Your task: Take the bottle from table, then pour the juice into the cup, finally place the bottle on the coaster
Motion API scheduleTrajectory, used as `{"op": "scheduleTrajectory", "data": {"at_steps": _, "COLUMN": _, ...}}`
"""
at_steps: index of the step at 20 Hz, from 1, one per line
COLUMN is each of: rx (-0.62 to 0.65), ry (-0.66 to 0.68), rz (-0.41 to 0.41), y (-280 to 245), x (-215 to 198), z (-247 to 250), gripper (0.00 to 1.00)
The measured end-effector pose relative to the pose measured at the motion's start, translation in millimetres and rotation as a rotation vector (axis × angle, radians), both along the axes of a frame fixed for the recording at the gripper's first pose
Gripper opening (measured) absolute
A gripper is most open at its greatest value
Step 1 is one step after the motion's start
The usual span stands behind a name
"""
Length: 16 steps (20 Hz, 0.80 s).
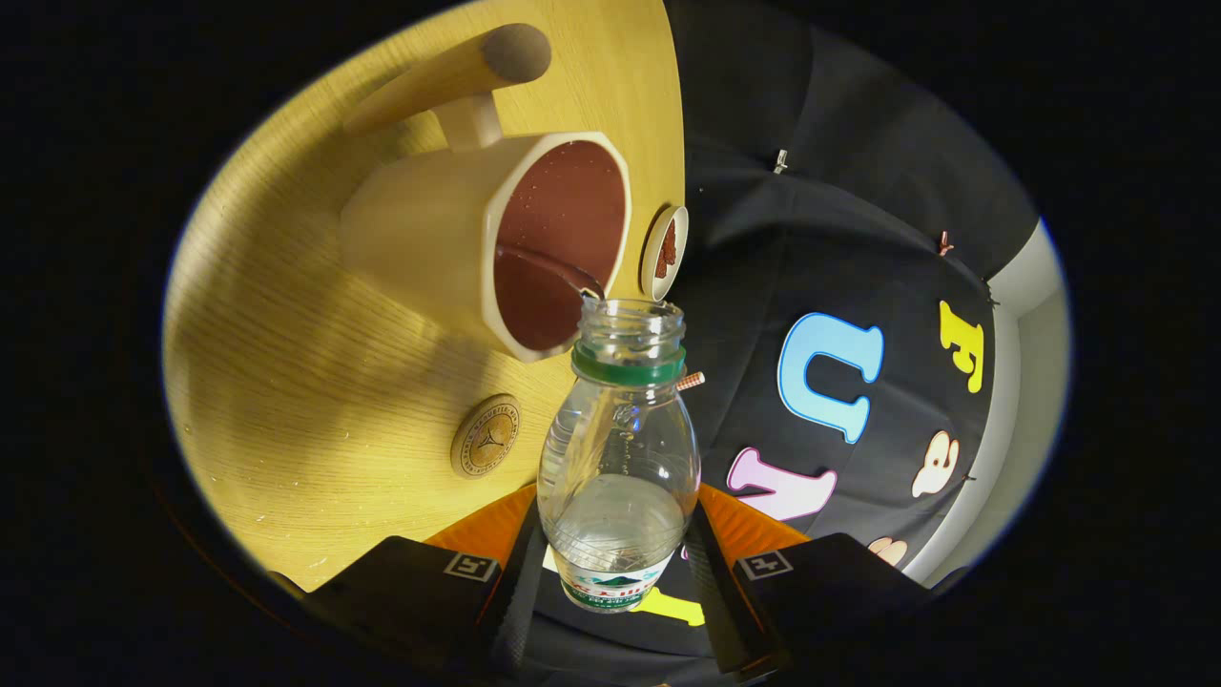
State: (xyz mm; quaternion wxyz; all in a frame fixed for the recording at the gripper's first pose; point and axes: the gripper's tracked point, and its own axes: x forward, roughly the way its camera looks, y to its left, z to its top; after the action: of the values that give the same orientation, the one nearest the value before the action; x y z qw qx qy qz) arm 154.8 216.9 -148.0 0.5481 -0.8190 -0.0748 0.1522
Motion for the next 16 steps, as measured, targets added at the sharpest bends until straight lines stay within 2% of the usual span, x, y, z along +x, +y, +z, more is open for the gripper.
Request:
{"op": "scheduleTrajectory", "data": {"at_steps": 5, "rx": -0.026, "ry": -0.001, "rz": 0.005, "y": 0, "x": 2, "z": 1, "gripper": 0.76}}
{"op": "scheduleTrajectory", "data": {"at_steps": 16, "rx": -0.128, "ry": -0.009, "rz": 0.072, "y": 5, "x": 6, "z": 11, "gripper": 0.75}}
